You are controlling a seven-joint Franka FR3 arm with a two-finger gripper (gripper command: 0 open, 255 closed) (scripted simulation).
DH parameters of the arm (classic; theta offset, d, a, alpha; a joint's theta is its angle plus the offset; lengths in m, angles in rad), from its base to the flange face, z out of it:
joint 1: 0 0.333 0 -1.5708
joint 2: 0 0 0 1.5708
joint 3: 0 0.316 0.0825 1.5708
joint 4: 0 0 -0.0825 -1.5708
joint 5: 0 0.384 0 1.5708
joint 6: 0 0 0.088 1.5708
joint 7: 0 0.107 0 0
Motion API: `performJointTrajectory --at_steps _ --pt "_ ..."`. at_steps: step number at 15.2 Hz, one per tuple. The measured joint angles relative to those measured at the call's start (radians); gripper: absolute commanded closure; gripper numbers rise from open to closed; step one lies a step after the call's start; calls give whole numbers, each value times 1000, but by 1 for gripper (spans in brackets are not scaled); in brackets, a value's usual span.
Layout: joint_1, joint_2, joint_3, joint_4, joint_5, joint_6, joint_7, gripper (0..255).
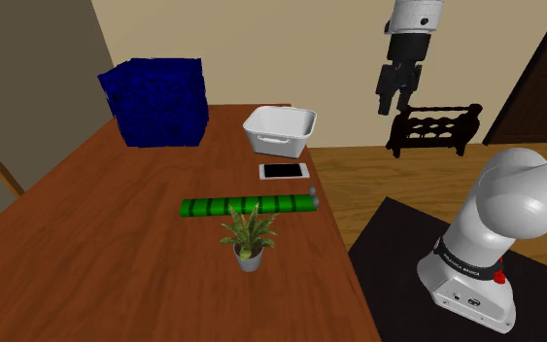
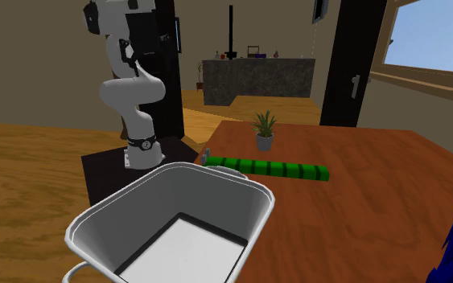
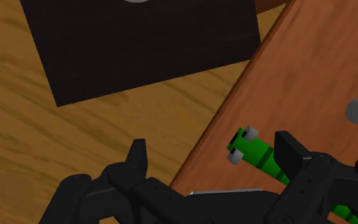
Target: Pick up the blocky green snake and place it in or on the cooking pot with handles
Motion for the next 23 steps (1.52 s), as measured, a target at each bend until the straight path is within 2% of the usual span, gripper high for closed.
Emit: performJointTrajectory --at_steps 3,12,23 --pt "14 35 4 -3 3 38 -19 0" --pt "108 297 34 -3 27 308 -160 0" --pt "204 661 90 126 48 557 -326 0"
